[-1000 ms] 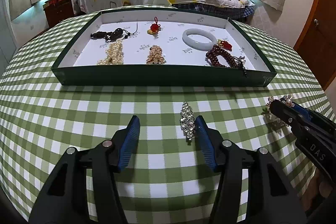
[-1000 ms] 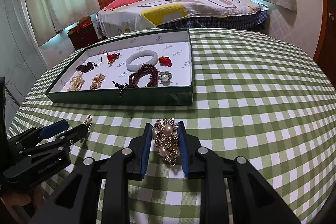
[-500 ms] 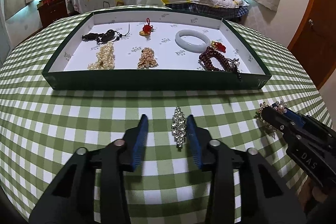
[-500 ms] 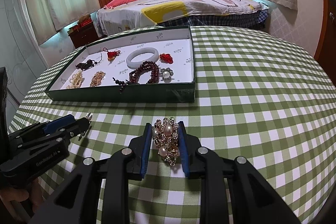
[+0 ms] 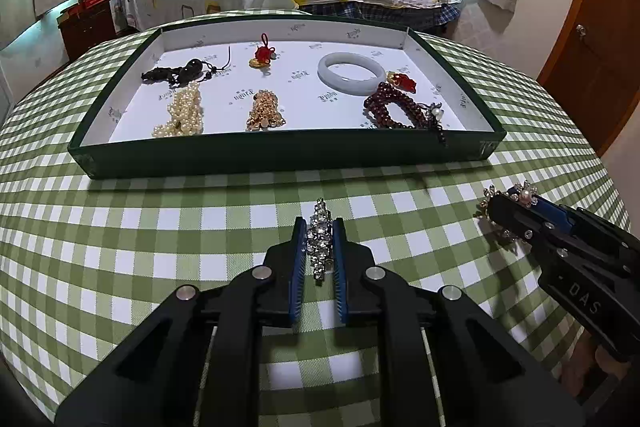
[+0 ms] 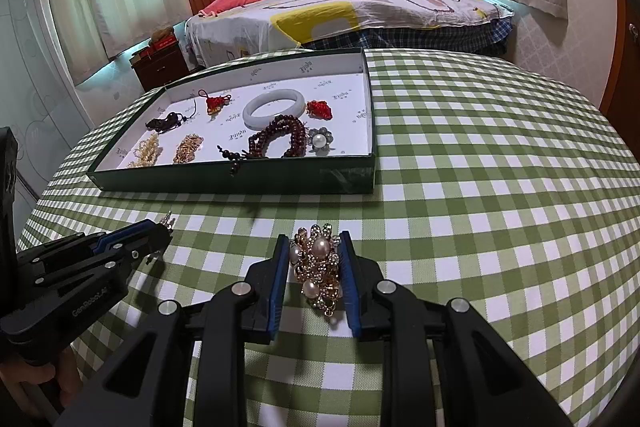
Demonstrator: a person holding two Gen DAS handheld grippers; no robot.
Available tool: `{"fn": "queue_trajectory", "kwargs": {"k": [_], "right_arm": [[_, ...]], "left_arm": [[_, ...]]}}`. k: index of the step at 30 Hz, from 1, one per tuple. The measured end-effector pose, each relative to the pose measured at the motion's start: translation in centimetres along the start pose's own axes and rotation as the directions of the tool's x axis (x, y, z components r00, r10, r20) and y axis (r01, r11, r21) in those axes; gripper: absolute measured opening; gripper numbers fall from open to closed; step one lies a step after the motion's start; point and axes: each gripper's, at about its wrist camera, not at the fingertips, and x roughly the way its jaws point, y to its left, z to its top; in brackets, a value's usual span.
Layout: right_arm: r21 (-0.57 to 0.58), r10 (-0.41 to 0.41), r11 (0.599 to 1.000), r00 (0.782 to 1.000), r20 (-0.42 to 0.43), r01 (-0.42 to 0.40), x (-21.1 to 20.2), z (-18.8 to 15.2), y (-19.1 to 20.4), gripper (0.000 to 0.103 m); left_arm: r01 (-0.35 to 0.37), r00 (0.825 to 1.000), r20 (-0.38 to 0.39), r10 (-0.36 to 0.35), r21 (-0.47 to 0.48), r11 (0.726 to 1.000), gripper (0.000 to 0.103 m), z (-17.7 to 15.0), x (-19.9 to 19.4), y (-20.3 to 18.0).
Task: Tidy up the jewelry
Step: 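Grasp the rhinestone brooch with the left tool while the right tool holds the pearl brooch, then carry the rhinestone brooch and pearl brooch over the box with both tools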
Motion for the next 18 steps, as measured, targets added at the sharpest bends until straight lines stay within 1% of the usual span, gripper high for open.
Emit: {"fn": "queue_trajectory", "kwargs": {"k": [7,18], "right_arm": [[0.002,0.006,1.0,1.0,0.002,-0.006,-0.08,-0.01,0.25,0.025],[0.008,0.014,1.0,1.0,0.006,-0.014,-0.12,-0.27,0.64,0.025]], "left_arm": [[0.008,1.0,0.005,-0.008,0.007,1.0,0.013,-0.05,-0.15,-0.02],[-0.016,1.0,0.025,0.016,0.005,1.0,0.013,0.01,-0.64,0.62]]}}
